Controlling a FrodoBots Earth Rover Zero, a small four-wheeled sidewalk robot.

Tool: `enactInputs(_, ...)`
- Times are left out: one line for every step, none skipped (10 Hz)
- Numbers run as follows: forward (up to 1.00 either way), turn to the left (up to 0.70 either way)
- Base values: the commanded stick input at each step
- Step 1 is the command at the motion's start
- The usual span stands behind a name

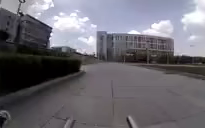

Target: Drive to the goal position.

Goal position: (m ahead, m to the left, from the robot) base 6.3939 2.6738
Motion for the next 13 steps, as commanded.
enactInputs(0.7,0.0)
enactInputs(0.7,0.0)
enactInputs(0.7,-0.13)
enactInputs(0.7,-0.34)
enactInputs(0.7,-0.35)
enactInputs(0.7,-0.27)
enactInputs(0.7,-0.13)
enactInputs(0.7,0.0)
enactInputs(0.7,0.0)
enactInputs(0.7,0.0)
enactInputs(0.7,0.0)
enactInputs(0.7,0.0)
enactInputs(0.7,0.0)
